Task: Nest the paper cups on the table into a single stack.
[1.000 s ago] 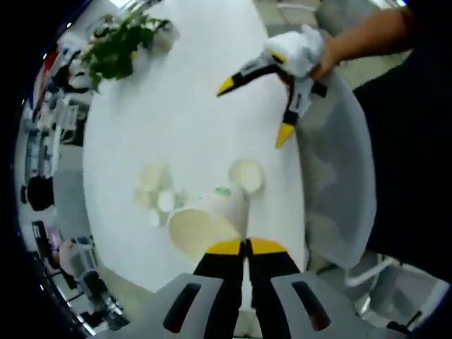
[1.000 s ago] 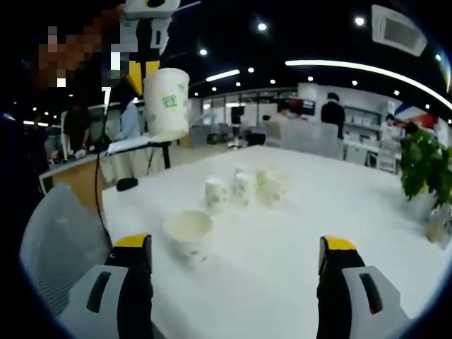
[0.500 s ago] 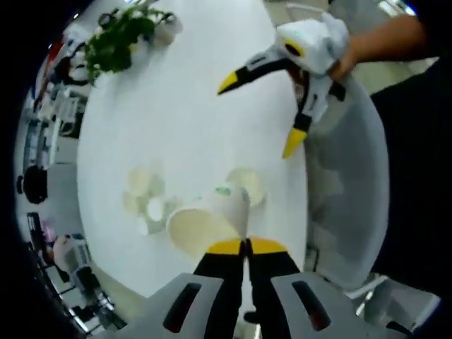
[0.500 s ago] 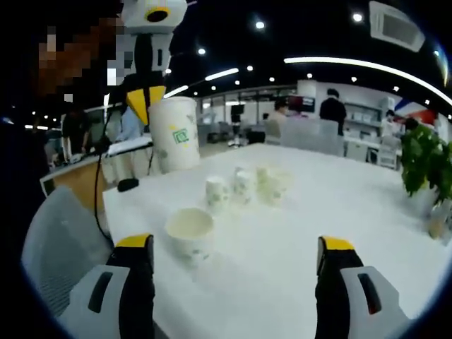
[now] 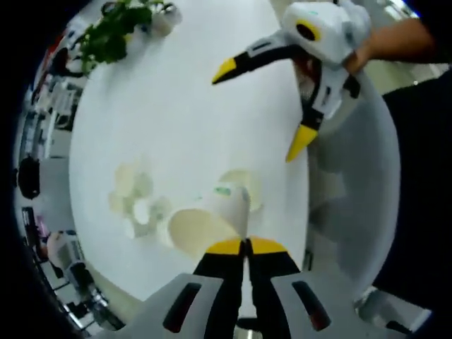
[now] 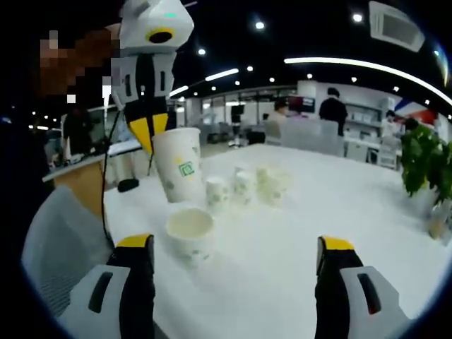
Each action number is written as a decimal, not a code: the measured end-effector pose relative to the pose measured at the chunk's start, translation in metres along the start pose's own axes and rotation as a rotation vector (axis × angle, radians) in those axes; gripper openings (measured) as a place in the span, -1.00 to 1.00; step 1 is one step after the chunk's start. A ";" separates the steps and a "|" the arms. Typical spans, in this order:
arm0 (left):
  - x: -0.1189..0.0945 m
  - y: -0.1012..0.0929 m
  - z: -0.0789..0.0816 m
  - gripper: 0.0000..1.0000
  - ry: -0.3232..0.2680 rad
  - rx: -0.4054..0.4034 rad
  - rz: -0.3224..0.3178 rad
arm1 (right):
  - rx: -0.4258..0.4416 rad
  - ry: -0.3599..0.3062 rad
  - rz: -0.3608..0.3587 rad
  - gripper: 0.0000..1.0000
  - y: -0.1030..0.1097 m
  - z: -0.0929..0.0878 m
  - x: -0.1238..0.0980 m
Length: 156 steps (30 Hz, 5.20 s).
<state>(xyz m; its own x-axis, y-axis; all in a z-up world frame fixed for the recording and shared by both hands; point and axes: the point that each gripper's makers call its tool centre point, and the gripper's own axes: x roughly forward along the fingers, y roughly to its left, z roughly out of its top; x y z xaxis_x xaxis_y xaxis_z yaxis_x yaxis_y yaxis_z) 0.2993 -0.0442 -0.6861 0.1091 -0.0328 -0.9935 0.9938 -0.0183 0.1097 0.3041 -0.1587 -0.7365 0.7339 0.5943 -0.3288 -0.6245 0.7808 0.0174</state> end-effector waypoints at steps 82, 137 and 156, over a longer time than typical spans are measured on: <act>0.048 0.027 0.010 0.60 -0.484 -0.297 0.178 | 0.003 0.006 -0.013 0.85 -0.003 0.001 0.002; 0.016 0.034 -0.119 0.99 -1.110 -0.838 0.397 | -0.014 -0.037 -0.040 1.00 -0.046 0.030 0.012; 0.027 0.026 -0.109 0.99 -1.115 -0.831 0.413 | -0.001 -0.022 -0.047 0.98 -0.067 0.026 0.041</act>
<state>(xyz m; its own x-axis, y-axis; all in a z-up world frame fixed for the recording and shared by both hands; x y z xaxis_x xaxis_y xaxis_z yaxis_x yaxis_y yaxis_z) 0.3300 0.0631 -0.7131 0.6971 -0.6447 -0.3139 0.6638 0.7457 -0.0573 0.3829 -0.1815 -0.7264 0.7682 0.5611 -0.3084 -0.5895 0.8077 0.0013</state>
